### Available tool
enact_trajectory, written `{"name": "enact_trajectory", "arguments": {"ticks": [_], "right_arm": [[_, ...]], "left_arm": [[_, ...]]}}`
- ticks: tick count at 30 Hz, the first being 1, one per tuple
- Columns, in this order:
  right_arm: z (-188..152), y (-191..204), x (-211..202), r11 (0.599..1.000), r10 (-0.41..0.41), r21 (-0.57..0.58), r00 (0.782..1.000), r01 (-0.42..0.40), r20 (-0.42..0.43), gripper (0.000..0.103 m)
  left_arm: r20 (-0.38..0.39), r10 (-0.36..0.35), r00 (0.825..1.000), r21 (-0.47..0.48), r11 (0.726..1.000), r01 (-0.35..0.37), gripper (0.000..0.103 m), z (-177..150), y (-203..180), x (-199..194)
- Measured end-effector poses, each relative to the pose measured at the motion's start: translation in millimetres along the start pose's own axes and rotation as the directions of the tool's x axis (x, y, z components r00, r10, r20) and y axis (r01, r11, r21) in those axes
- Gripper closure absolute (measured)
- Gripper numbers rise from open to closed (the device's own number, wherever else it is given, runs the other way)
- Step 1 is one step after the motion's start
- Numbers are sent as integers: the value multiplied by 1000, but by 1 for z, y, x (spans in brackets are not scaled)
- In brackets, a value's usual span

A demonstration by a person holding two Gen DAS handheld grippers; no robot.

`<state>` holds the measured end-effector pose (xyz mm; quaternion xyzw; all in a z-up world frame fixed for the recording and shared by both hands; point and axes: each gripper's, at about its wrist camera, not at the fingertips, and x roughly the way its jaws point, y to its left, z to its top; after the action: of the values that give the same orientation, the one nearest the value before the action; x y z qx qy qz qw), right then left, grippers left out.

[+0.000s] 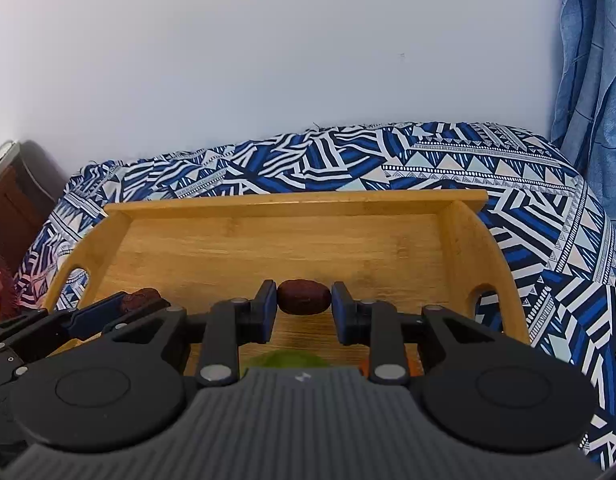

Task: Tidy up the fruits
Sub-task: 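Carry the date with the left tool over the tray and open it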

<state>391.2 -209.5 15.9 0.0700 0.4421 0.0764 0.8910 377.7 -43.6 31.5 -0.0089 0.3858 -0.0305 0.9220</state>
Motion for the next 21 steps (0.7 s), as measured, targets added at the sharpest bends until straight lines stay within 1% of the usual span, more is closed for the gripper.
{"name": "enact_trajectory", "arguments": {"ticks": [11,16,21], "right_arm": [[-3,1,12,1000,-14,-22,1000,13,-21,69],[-2,2,13,1000,-18,-25,999,17,-28,69],[-2,1,14,1000,-18,-24,999,17,-32,69]], "left_arm": [[-21,9,1000,12,1000,-9,74,-3,-2,14],[-21,6,1000,5,1000,-6,74,-3,-2,15],[-19,9,1000,17,1000,-9,74,-4,-2,15]]}}
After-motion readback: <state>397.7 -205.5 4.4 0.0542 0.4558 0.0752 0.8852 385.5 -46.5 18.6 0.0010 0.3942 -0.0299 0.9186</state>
